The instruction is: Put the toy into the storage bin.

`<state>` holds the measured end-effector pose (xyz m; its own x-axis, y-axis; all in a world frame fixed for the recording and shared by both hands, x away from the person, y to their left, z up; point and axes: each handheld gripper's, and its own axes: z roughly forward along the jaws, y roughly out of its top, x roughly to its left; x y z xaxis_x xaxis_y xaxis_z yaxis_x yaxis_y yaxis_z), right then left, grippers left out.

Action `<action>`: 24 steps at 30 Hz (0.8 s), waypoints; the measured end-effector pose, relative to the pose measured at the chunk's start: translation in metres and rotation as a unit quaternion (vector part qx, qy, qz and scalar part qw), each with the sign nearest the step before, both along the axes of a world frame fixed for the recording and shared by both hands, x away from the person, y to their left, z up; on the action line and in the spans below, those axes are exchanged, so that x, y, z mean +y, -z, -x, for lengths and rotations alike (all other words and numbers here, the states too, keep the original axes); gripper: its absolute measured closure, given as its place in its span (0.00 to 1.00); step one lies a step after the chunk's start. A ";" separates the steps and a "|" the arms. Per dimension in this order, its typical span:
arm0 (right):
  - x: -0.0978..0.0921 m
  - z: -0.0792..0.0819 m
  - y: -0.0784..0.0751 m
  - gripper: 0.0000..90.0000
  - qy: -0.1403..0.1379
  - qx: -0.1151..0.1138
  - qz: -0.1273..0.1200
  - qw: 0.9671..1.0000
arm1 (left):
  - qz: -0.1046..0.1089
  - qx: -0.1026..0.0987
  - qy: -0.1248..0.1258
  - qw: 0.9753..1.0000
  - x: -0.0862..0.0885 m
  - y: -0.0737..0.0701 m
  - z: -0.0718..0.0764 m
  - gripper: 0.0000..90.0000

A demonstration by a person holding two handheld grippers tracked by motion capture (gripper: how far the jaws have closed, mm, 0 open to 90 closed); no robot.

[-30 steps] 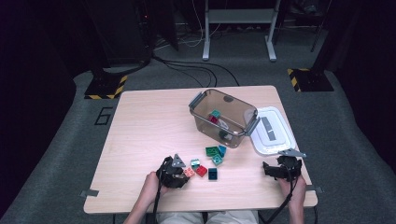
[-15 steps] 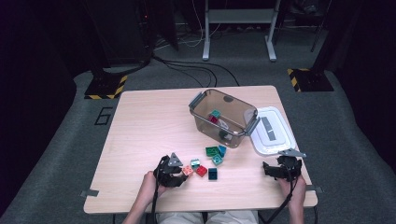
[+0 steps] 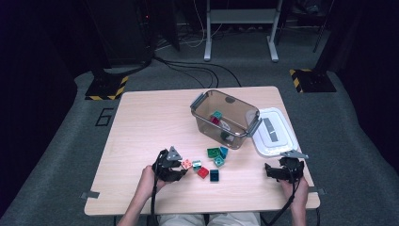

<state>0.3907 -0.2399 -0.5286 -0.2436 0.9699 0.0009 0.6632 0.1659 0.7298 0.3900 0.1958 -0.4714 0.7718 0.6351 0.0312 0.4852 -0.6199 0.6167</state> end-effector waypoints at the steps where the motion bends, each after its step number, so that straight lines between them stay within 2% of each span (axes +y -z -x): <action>1: 0.000 0.000 0.000 0.07 0.000 0.000 0.000 1.000 | 0.003 -0.001 -0.001 1.000 0.000 -0.001 -0.001 0.65; 24: 0.000 0.000 0.000 0.07 0.000 0.000 -0.001 1.000 | 0.006 -0.019 0.004 1.000 -0.008 -0.032 -0.028 0.65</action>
<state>0.3907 -0.2399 -0.5287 -0.2444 0.9697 0.0023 0.6630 0.1654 0.7301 0.4181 0.1878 -0.4398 0.7749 0.6298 0.0533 0.4566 -0.6162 0.6418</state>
